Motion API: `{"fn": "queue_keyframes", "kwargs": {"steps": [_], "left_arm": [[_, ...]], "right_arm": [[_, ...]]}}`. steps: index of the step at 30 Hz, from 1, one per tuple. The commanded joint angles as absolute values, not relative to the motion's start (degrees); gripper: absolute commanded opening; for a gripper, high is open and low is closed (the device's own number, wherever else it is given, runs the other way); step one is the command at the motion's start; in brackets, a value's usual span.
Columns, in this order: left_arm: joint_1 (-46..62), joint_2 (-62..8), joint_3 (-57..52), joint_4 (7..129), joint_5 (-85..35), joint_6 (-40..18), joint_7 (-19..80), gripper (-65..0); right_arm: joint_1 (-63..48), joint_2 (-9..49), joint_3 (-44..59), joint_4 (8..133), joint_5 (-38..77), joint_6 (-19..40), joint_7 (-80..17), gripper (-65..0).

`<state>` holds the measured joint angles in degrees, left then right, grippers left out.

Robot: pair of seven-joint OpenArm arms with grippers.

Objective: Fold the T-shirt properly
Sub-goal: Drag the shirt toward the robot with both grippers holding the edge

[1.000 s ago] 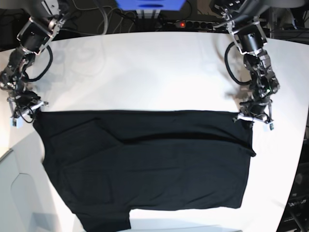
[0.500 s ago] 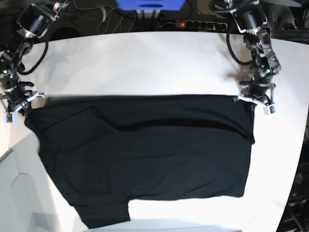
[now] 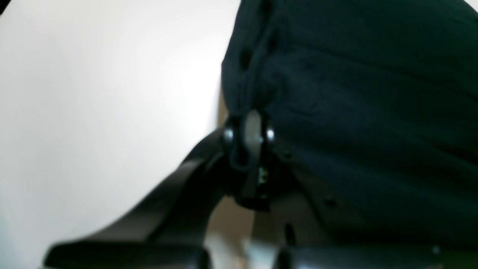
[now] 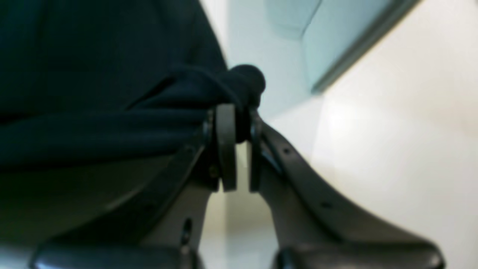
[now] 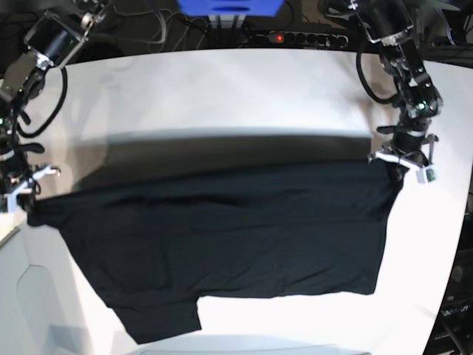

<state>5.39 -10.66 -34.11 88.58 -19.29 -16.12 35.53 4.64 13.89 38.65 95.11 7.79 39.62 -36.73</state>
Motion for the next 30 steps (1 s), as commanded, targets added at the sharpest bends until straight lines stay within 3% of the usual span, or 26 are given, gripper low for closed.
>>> {"fn": "queue_keyframes", "kwargs": {"steps": [1,6,10,30], "left_arm": [[3.03,-12.26,-34.86,89.89,-19.56,-15.96,35.74,-64.9],[-3.47,-13.14,-38.73,89.89,-19.56,-16.31,42.68,-64.9],[-4.62,-13.23,-40.31,89.89,-19.56,-16.4,44.0,-64.9],[10.86,-9.01,-45.14,89.89,-19.56,-16.57,43.91,-64.9]], "right_arm": [[6.55,15.25,38.99,96.13,8.13,40.0,-35.38,-65.0],[14.02,15.52,38.99,96.13,8.13,40.0,-44.26,-65.0],[13.58,15.78,39.08,96.13,8.13,40.0,-45.67,-65.0],[-10.15,11.74,40.31,104.57,8.31,40.0,-45.41,-65.0]]}}
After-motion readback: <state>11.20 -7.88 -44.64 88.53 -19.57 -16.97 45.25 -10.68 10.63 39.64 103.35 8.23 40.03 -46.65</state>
